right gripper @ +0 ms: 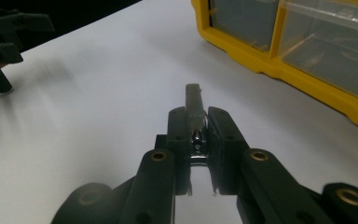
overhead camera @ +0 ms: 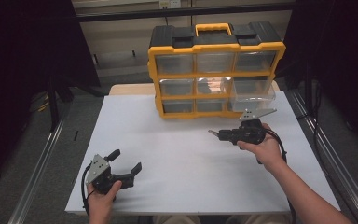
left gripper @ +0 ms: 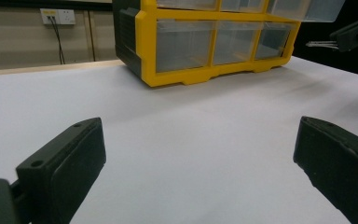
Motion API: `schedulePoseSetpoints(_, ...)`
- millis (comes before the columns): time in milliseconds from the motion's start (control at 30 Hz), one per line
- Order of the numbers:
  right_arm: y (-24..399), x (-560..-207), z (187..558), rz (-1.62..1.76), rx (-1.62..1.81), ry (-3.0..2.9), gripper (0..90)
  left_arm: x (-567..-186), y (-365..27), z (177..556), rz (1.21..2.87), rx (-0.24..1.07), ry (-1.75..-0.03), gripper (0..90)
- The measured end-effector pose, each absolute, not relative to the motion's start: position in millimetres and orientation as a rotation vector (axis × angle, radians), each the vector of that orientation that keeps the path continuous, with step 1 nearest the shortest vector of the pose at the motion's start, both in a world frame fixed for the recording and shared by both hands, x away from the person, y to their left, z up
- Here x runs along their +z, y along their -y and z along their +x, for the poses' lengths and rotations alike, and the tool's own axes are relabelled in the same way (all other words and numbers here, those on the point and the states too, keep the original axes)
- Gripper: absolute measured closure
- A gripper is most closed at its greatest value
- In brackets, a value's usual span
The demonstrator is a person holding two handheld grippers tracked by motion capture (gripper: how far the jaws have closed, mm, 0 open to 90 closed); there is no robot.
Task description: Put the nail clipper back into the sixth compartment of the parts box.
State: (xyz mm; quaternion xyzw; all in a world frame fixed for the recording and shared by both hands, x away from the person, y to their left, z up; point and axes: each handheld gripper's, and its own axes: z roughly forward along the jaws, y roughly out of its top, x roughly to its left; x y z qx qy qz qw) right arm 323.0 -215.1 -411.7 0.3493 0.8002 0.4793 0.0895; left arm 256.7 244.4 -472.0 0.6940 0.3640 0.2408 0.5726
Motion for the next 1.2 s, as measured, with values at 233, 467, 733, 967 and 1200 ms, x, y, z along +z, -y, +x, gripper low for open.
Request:
schedulePoseSetpoints(233, 217, -403, 324, 1.038, 1.446, -2.359, 80.2, -472, -245, 257, 1.627, 0.565, -0.855, 2.3)
schedulePoseSetpoints(467, 218, -397, 325, 1.039, 1.465, -2.340, 80.2, -472, -245, 257, 1.626, 0.565, -0.855, 2.3)
schedulePoseSetpoints(733, 220, -391, 325, 1.042, 1.485, -2.320, 80.2, -472, -245, 257, 1.627, 0.565, -0.856, 2.3)
schedulePoseSetpoints(967, 222, -382, 325, 1.033, 1.517, -2.266, 80.1, -472, -244, 257, 1.628, 0.564, -0.853, 2.3)
schedulePoseSetpoints(1200, 226, -375, 325, 1.041, 1.583, -2.181, 80.2, -472, -244, 257, 1.627, 0.561, -0.857, 2.3)
